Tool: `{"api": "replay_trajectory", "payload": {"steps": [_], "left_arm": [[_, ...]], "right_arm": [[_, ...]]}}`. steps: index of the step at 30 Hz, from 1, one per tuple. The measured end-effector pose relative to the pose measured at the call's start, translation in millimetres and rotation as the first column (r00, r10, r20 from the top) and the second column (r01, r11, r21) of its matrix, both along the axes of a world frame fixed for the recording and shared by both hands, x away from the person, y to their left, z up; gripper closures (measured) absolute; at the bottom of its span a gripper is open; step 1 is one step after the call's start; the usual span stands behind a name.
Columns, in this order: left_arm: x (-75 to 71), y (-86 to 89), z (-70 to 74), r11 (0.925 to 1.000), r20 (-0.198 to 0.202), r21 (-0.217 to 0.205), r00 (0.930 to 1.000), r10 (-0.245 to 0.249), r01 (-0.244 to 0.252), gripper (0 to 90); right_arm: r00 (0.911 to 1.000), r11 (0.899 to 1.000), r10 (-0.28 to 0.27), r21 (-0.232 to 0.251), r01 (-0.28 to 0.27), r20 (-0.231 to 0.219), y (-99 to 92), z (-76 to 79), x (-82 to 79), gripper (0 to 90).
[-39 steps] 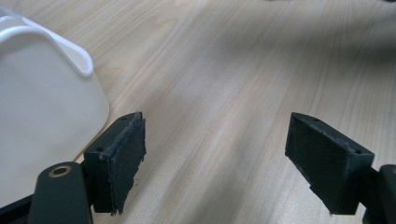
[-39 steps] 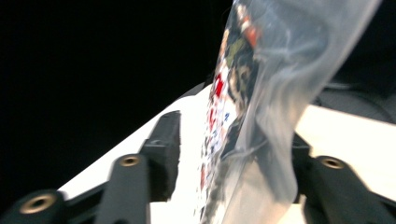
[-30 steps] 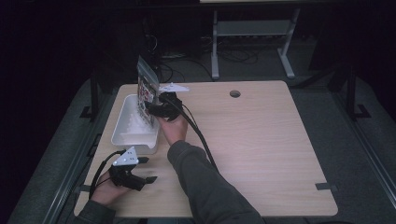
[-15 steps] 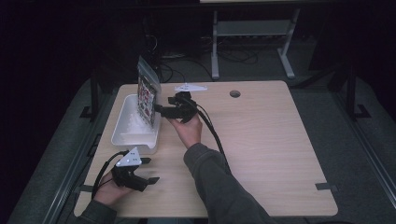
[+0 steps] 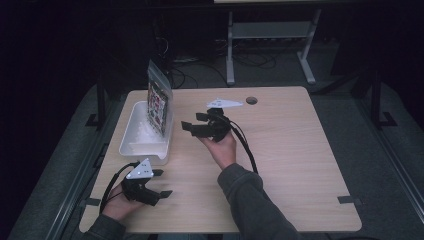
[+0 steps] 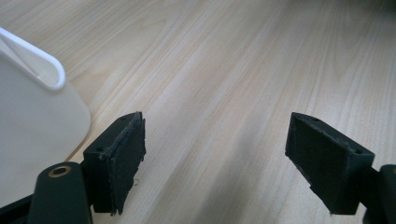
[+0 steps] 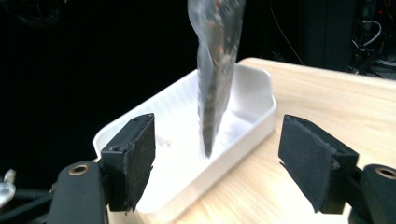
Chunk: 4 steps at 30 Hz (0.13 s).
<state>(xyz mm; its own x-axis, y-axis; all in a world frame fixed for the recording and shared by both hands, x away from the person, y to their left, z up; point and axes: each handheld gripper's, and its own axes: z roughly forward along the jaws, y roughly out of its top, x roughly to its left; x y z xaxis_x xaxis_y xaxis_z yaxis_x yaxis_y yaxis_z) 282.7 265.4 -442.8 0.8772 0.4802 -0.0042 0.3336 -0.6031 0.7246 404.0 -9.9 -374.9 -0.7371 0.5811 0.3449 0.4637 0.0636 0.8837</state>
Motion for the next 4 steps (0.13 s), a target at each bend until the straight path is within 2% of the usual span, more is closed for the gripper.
{"api": "replay_trajectory", "payload": {"steps": [4], "left_arm": [[-0.2, 0.0, 0.4, 1.0, 0.001, -0.004, 1.0, 0.0, 0.0, 19.3]], "right_arm": [[1.0, 1.0, 0.001, -0.021, -0.001, -0.006, -16.2, -7.0, -9.2, 26.0]]}}
